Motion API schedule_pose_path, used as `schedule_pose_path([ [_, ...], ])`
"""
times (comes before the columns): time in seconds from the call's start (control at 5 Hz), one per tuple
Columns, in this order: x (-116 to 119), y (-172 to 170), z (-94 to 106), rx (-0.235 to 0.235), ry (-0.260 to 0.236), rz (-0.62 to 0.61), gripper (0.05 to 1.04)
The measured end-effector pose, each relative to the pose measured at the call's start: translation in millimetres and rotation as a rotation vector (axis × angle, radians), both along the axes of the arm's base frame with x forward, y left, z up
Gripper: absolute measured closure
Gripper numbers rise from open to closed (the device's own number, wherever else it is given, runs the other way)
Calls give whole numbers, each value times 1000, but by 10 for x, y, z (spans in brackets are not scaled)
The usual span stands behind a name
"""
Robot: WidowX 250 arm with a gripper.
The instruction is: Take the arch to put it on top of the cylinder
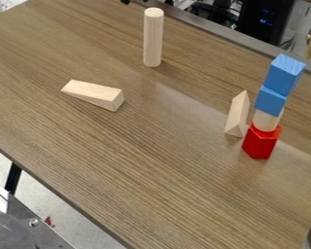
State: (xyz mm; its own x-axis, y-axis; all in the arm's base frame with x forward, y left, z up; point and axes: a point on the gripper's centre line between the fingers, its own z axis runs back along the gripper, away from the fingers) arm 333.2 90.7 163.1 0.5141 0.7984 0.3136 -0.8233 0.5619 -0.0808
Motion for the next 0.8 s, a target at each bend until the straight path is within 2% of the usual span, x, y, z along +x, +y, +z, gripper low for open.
schedule_pose_path([
  [0.8, 280, 69, -284, -74, 71, 44, 764],
])
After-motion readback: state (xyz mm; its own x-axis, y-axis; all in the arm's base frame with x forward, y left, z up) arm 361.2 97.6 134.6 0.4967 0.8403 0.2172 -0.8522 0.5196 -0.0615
